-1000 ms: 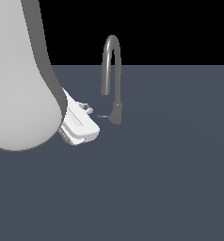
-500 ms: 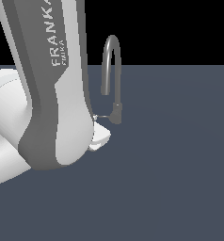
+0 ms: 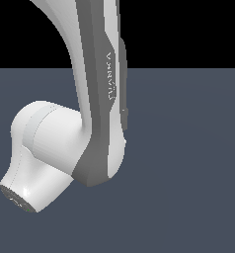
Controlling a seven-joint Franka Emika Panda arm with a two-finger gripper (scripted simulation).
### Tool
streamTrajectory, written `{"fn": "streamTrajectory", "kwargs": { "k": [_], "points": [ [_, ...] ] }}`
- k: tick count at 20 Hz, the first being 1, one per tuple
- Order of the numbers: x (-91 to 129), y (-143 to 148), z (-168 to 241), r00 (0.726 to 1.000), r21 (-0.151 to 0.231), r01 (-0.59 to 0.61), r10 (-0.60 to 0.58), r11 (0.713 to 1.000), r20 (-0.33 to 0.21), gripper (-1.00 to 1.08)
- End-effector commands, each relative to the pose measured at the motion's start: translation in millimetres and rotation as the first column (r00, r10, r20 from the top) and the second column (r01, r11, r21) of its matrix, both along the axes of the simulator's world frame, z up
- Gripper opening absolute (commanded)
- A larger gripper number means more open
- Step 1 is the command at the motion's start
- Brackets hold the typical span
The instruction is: Turn on the faucet by rotating a designated handle.
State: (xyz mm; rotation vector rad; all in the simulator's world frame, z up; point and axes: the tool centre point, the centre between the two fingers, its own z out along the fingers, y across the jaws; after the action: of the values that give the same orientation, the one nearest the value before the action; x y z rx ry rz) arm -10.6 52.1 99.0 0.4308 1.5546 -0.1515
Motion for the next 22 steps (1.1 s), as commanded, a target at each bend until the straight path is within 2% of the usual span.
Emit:
{"fn": "streamTrajectory", "kwargs": {
  "k": [1, 7, 12, 17, 22],
  "points": [
    [4.8, -3.8, -7.0, 0.999, -0.04, -0.038, 0.037, 0.998, -0.003, -1.0],
    [14.5, -11.5, -19.5, 0.994, -0.114, -0.105, 0.104, 0.988, -0.013, -1.0],
    [20.5, -16.0, -25.9, 0.99, -0.154, -0.141, 0.14, 0.978, -0.02, -1.0],
    [23.7, -18.2, -28.7, 0.987, -0.173, -0.159, 0.157, 0.972, -0.024, -1.0],
    [24.2, -17.9, -28.5, 0.987, -0.173, -0.159, 0.157, 0.972, -0.024, -1.0]
  ]
}}
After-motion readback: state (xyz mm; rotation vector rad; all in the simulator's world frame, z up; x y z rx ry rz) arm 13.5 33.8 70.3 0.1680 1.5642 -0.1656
